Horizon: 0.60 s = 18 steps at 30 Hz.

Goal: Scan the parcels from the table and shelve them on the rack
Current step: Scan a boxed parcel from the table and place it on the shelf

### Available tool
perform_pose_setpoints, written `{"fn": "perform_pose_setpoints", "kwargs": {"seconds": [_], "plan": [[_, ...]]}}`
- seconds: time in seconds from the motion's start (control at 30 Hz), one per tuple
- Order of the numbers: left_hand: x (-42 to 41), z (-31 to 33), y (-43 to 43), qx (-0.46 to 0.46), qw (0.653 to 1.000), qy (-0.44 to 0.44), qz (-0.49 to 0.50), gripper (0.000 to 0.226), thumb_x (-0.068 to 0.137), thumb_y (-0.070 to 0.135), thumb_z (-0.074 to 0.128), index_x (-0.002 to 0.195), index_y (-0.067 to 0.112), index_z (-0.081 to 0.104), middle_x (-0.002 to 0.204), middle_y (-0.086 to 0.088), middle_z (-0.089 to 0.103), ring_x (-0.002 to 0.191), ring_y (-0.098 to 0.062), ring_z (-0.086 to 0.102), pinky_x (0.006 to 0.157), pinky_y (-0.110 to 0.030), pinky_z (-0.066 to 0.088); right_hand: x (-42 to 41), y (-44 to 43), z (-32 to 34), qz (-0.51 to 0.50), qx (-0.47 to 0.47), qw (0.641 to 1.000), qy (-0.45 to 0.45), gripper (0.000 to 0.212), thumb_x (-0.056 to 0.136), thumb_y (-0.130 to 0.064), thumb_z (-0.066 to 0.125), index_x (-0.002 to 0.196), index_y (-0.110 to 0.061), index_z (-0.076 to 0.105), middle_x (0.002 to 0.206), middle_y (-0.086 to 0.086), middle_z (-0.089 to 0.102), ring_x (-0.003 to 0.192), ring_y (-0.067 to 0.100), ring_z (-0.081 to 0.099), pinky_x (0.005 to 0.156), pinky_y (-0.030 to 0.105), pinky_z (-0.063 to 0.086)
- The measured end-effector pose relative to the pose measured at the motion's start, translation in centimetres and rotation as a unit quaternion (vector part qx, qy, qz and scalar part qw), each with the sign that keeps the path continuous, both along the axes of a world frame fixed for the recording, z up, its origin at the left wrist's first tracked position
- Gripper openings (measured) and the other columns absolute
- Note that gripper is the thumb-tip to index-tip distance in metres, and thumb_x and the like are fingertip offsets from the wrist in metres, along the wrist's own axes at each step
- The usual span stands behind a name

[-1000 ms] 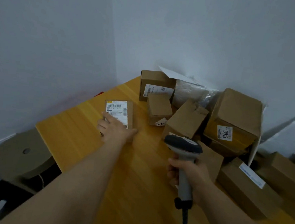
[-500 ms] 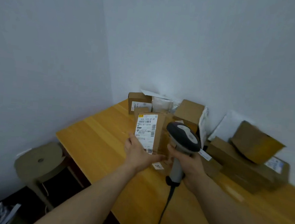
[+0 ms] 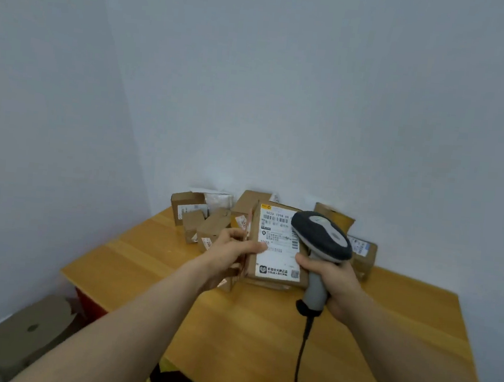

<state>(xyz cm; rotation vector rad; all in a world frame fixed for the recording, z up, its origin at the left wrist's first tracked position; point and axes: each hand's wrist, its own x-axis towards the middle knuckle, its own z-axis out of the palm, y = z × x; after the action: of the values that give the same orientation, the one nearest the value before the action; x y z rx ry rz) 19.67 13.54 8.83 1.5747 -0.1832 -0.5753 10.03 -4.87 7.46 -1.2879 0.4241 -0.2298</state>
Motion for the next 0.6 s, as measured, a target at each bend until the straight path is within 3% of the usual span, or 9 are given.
{"fn": "perform_pose_setpoints", "kwargs": {"seconds": [0.07,0.13,0.23,0.3,0.47,0.6], "plan": [[-0.2,0.8,-0.5,0.000,1.000,-0.010,-0.016,0.071,0.071,0.006,0.080,0.124,0.020,0.035,0.110,-0.011,0.069,0.086,-0.024,0.073,0.063,-0.034,0.058,-1.6,-0.8,1.0,-0.005,-0.036,0.999,-0.009,0.034,0.070,-0.015,0.083,0.100,-0.018,0.067,0.096,0.002,0.074,0.092,0.020,0.067,0.074,0.036,0.056],[-0.2,1.5,-1.0,0.012,0.999,-0.048,-0.008,0.063,0.071,-0.001,0.078,0.117,0.020,0.041,0.105,-0.011,0.070,0.081,-0.022,0.073,0.061,-0.035,0.058,-2.9,-1.5,1.9,-0.023,-0.091,0.996,-0.012,0.029,0.074,-0.019,0.081,0.098,-0.022,0.064,0.092,0.000,0.073,0.087,0.017,0.066,0.069,0.031,0.055],[0.0,2.5,-1.2,0.021,0.995,-0.100,-0.003,0.049,0.068,-0.005,0.077,0.105,0.018,0.055,0.099,-0.006,0.074,0.088,-0.023,0.072,0.071,-0.038,0.060,-4.6,-1.9,3.3,0.010,-0.131,0.991,-0.018,0.022,0.083,-0.018,0.074,0.100,-0.007,0.065,0.073,0.008,0.073,0.065,0.021,0.069,0.059,0.029,0.055],[0.3,3.0,-0.8,0.032,0.994,-0.107,0.006,0.045,0.068,-0.004,0.078,0.104,0.015,0.060,0.102,-0.005,0.073,0.092,-0.023,0.070,0.077,-0.037,0.059,-5.2,-1.3,4.1,0.043,-0.123,0.991,-0.012,0.019,0.085,-0.019,0.071,0.092,-0.004,0.064,0.062,0.012,0.064,0.052,0.023,0.059,0.055,0.033,0.052],[1.1,3.5,0.9,0.065,0.990,-0.128,0.013,0.035,0.069,0.002,0.080,0.093,0.021,0.063,0.098,0.000,0.072,0.091,-0.019,0.069,0.079,-0.037,0.058,-5.4,1.4,5.5,0.087,-0.109,0.990,-0.021,0.015,0.081,-0.009,0.073,0.074,-0.006,0.060,0.051,0.008,0.052,0.040,0.016,0.044,0.046,0.028,0.048],[1.5,3.6,2.3,0.071,0.989,-0.130,0.026,0.035,0.070,0.003,0.080,0.089,0.023,0.060,0.093,0.001,0.071,0.085,-0.016,0.069,0.069,-0.032,0.058,-5.4,3.2,5.9,0.099,-0.113,0.988,-0.020,0.014,0.080,-0.004,0.072,0.076,-0.005,0.059,0.049,0.007,0.051,0.038,0.016,0.043,0.046,0.028,0.048]]}}
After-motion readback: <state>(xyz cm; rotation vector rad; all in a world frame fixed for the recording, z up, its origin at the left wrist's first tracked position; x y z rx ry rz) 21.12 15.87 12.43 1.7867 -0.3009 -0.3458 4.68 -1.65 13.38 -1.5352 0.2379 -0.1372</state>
